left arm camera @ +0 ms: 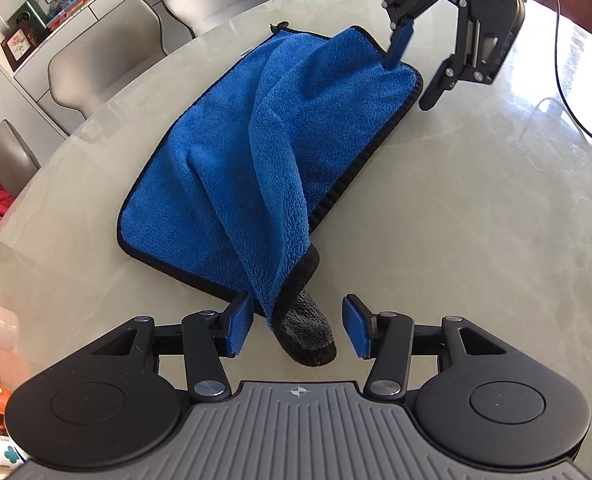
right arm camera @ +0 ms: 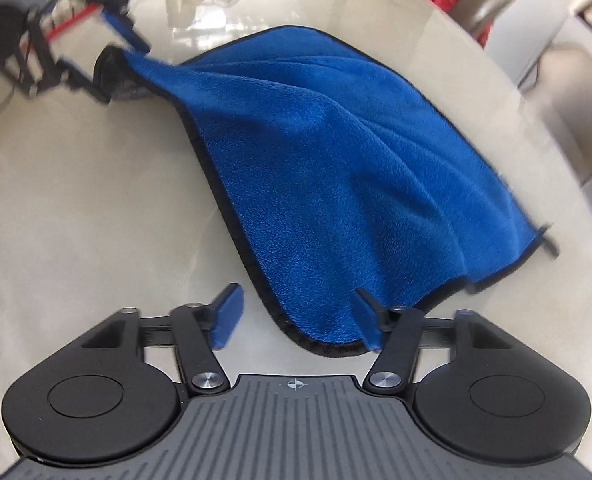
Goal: Fold towel
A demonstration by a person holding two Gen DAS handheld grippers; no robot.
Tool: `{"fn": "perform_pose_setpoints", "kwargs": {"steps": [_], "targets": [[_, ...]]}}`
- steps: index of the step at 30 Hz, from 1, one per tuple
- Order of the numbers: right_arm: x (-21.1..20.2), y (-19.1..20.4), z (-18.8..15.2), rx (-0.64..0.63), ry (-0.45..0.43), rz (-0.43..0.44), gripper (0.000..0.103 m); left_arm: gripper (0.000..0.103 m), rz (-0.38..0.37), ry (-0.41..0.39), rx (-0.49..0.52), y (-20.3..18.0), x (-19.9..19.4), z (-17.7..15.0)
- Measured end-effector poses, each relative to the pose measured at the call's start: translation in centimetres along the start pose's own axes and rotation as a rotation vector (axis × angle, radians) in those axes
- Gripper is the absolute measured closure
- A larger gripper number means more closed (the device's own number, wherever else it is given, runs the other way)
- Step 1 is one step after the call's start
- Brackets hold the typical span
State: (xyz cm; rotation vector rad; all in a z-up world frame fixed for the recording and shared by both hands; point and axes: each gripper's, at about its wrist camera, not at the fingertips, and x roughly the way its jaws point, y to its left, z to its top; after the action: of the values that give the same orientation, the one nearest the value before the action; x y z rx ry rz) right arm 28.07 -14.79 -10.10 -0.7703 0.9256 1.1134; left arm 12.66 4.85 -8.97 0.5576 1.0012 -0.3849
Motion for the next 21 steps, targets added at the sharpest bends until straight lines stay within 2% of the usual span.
{"fn": "perform_pose_setpoints", "kwargs": {"steps": [2, 3, 4, 6, 12, 14, 15, 16, 19, 21], "targets": [[0.1, -0.7, -0.1, 0.047, -0.004, 0.018, 0.059, 0.050, -0.003, 0.003, 0.000, 0.0, 0.0, 0.0], [0.1, -0.9, -0.1, 0.055, -0.006, 0.011, 0.066, 0.050, -0.002, 0.009, -0.004, 0.0, 0.1, -0.1], [0.1, -1.1, -0.1, 0.062, -0.005, 0.000, 0.081, 0.050, -0.001, 0.012, -0.007, 0.1, 0.2, -0.1], [0.1, -1.2, 0.0, 0.065, 0.011, -0.043, 0.096, 0.050, 0.000, 0.020, -0.017, 0.2, 0.5, 0.0], [-1.3, 0.0, 0.1, 0.008, 0.040, -0.086, 0.096, 0.050, -0.006, 0.017, -0.060, 0.8, 1.0, 0.2], [-2.9, 0.1, -0.2, 0.008, 0.030, -0.097, 0.096, 0.064, -0.024, 0.015, -0.081, 1.1, 1.1, 0.4], [-3.6, 0.2, -0.3, 0.012, 0.026, -0.102, 0.097, 0.079, -0.031, 0.017, -0.081, 1.1, 1.2, 0.5], [-4.4, 0.2, -0.5, 0.018, 0.023, -0.106, 0.096, 0.084, -0.039, 0.025, -0.073, 1.0, 1.3, 0.6], [-6.9, 0.2, -1.0, 0.050, 0.018, -0.118, 0.096, 0.090, -0.053, 0.022, -0.033, 0.4, 1.1, 1.2], [-8.0, 0.4, -1.4, 0.064, 0.029, -0.128, 0.096, 0.091, -0.072, 0.017, -0.021, 0.2, 0.8, 1.4]]}}
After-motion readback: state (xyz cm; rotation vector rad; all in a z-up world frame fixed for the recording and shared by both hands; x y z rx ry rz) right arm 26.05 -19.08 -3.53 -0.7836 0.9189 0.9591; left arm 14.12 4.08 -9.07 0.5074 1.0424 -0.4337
